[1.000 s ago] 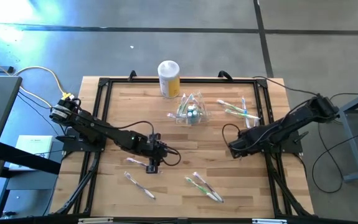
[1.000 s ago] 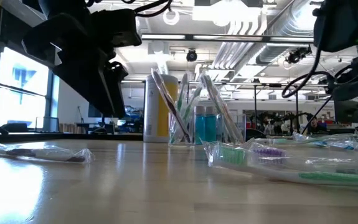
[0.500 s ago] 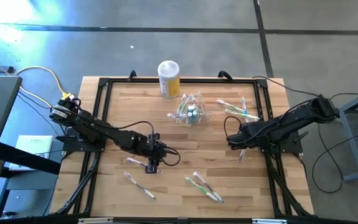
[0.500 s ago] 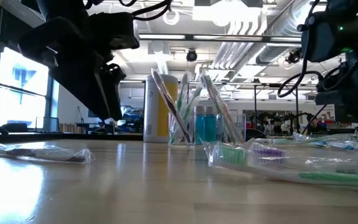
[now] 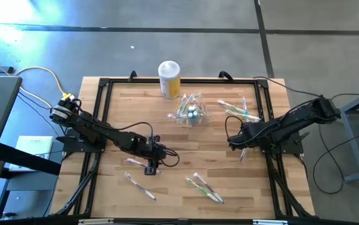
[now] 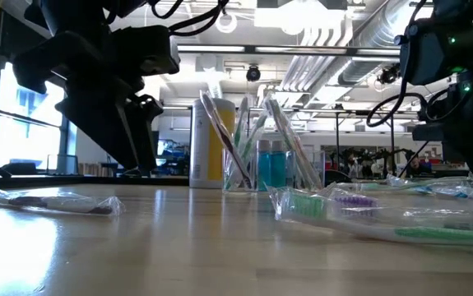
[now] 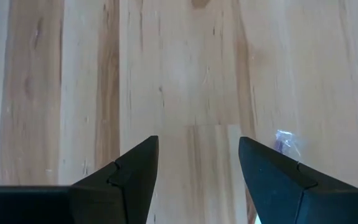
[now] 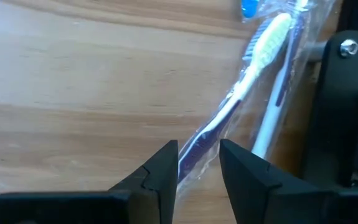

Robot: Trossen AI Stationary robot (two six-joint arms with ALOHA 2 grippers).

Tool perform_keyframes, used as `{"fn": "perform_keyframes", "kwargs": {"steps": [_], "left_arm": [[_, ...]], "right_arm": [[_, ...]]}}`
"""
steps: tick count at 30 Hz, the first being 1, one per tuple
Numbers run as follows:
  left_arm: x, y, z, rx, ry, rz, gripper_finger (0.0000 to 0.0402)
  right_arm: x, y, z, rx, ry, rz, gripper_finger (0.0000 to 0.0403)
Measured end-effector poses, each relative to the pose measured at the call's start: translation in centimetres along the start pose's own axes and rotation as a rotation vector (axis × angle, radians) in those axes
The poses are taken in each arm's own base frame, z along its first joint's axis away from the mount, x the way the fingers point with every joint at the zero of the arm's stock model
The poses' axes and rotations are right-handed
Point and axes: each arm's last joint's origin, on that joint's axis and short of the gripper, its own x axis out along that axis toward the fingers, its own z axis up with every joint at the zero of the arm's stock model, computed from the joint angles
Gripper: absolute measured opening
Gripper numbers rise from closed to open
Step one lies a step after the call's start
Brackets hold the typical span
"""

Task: Pick & Place toothbrushing station
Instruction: Put the purple toothbrush into the transparent organizer

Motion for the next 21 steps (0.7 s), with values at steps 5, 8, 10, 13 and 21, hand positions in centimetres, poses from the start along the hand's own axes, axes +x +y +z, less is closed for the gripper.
{"fn": "perform_keyframes", "kwargs": {"steps": [5, 8, 10, 13, 21], "left_arm": [[0.0, 0.0, 0.0, 0.000, 0.001, -0.002, 0.0214], [0.0, 0.0, 0.0, 0.000, 0.002, -0.002, 0.0214], [0.0, 0.0, 0.0, 0.000, 0.002, -0.002, 0.0214], [0.0, 0.0, 0.0, 0.000, 0.001, -0.001, 0.0214], [0.0, 0.0, 0.0, 0.000, 0.001, -0.003, 0.0214]], "right_arm": [[0.4, 0.2, -0.1, -0.001, 0.004, -0.031, 0.0110], [1.0, 0.4, -0.3, -0.006, 0.028, -0.081, 0.0110], [1.4, 0.7, -0.4, -0.018, 0.024, -0.109, 0.0110], [2.0, 1.3, -0.5, -0.054, 0.022, -0.118, 0.0110], [3.0, 2.1, -0.6, -0.214, -0.004, -0.143, 0.0109]]}}
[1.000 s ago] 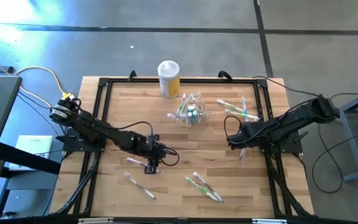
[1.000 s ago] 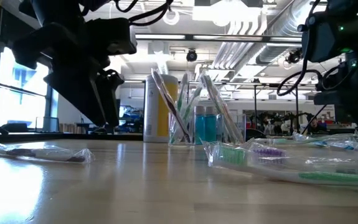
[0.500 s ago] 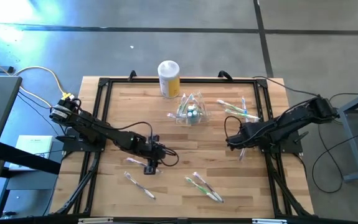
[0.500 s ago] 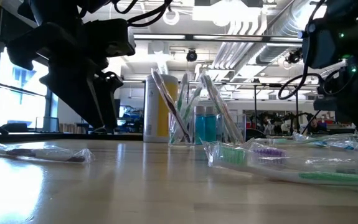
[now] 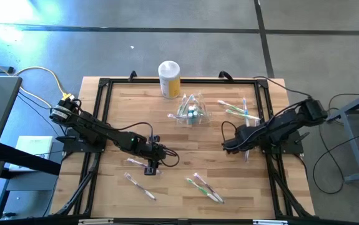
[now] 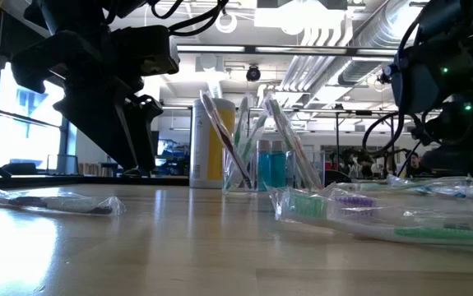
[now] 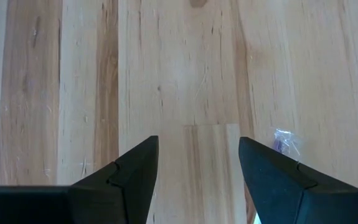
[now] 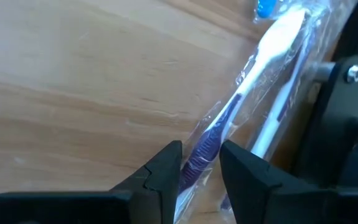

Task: Pick & Place toothbrushing station
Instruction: Put the purple toothbrush into the transparent organizer

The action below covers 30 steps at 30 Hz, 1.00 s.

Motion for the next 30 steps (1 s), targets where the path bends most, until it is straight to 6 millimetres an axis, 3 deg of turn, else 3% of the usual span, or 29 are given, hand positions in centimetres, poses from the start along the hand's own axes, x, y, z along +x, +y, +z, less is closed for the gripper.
{"fn": "perform_keyframes", "kwargs": {"steps": [4, 9, 18, 23, 30], "left_arm": [[0.0, 0.0, 0.0, 0.000, 0.001, -0.006, 0.0214], [0.0, 0.0, 0.0, 0.000, 0.002, -0.006, 0.0214], [0.0, 0.0, 0.0, 0.000, 0.003, -0.007, 0.0214], [0.0, 0.0, 0.0, 0.000, 0.002, -0.007, 0.0214], [0.0, 0.0, 0.1, -0.001, -0.007, -0.007, 0.0214]], "right_arm": [[0.1, -0.1, 0.1, -0.054, -0.029, -0.013, 0.0089], [0.2, 0.0, 0.2, -0.125, -0.074, -0.017, 0.0018], [-0.4, 0.0, -0.1, -0.149, -0.102, -0.016, 0.0011], [-3.5, 0.3, -0.9, -0.194, -0.120, 0.035, 0.0010], [-9.8, 0.9, -2.0, -0.281, -0.488, 0.264, 0.0011]]}}
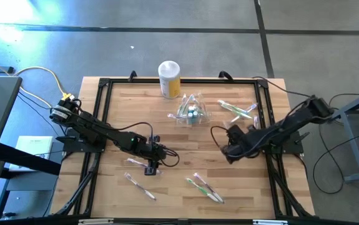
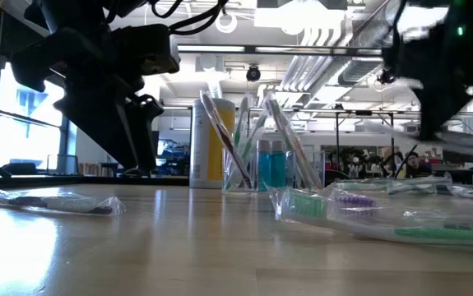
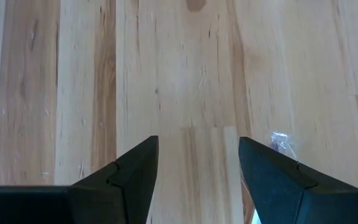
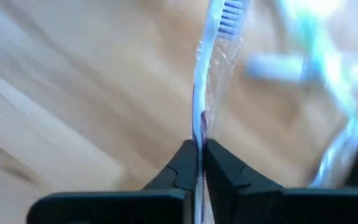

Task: Pick & Place toothbrushing station
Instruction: Put the purple toothbrush into the transparent organizer

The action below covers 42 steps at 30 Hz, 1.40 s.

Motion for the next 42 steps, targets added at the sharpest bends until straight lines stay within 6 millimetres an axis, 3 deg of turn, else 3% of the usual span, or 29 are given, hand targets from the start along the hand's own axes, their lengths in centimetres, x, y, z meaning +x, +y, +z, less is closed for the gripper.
{"fn": "perform_keyframes", "kwargs": {"steps": [5, 11, 19, 23, 28, 33, 38, 42], "left_arm": [[0.0, 0.0, 0.0, 0.000, -0.001, 0.000, 0.0214], [0.0, 0.0, 0.0, 0.003, -0.001, 0.001, 0.0214], [0.0, 0.0, 0.0, 0.026, -0.005, 0.002, 0.0214], [0.0, 0.0, 0.0, 0.033, -0.006, 0.006, 0.0214], [0.0, 0.0, -0.1, 0.035, 0.005, 0.010, 0.0214], [0.1, 0.1, -0.4, 0.037, 0.023, 0.014, 0.0214], [0.5, 0.2, -1.0, 0.029, 0.018, 0.012, 0.0214], [0.5, 0.2, -0.9, 0.026, -0.002, 0.007, 0.0214]], "right_arm": [[-2.2, 1.6, 0.7, -0.099, -0.450, 0.090, 0.0010], [-3.1, 3.0, 2.3, -0.153, -0.783, -0.015, 0.0013], [-1.6, 3.3, 5.6, -0.142, -0.845, -0.124, 0.0013], [0.1, 3.5, 7.3, -0.189, -0.837, -0.013, 0.0012], [1.5, 2.7, 9.2, -0.177, -0.957, 0.166, 0.0013], [3.7, 0.6, 9.6, -0.118, -1.064, 0.248, 0.0012], [6.4, -1.7, 9.0, -0.056, -1.061, 0.269, 0.0012], [7.3, -3.0, 8.8, -0.036, -1.086, 0.301, 0.0012]]}}
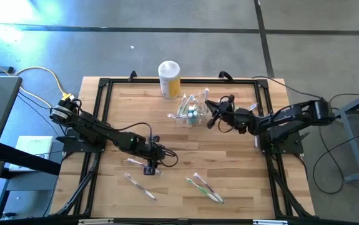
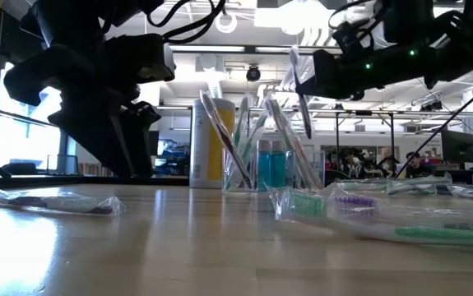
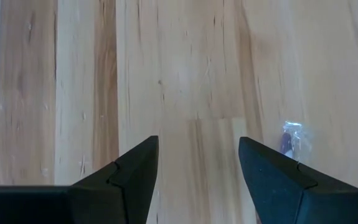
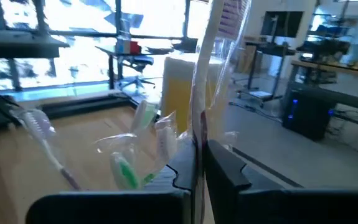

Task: Pick & Place toothbrushing station
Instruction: Put the purple toothbrush into the transparent organizer

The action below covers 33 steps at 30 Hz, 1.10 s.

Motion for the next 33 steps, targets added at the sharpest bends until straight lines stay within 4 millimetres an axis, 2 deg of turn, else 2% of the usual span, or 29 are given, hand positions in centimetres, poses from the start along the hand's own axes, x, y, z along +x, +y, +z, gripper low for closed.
{"fn": "perform_keyframes", "kwargs": {"steps": [8, 17, 24, 28, 33], "left_arm": [[0.0, -0.1, 0.4, -0.003, -0.043, -0.008, 0.0214], [0.0, -0.1, 0.5, 0.002, -0.047, -0.009, 0.0214], [0.0, -0.1, 0.4, 0.006, -0.042, -0.007, 0.0214], [0.0, -0.1, 0.4, 0.006, -0.044, -0.007, 0.0214], [0.0, -0.1, 0.4, 0.004, -0.045, -0.006, 0.0214]], "right_arm": [[0.4, -1.0, -1.7, 0.056, 0.026, 0.062, 0.0012], [1.6, -0.2, -4.6, 0.066, 0.011, 0.079, 0.0013], [1.9, 0.0, -6.8, 0.084, 0.062, 0.071, 0.0016], [1.9, 0.0, -7.0, 0.088, 0.068, 0.071, 0.0038], [1.9, 0.1, -6.7, 0.089, 0.058, 0.074, 0.0090]]}}
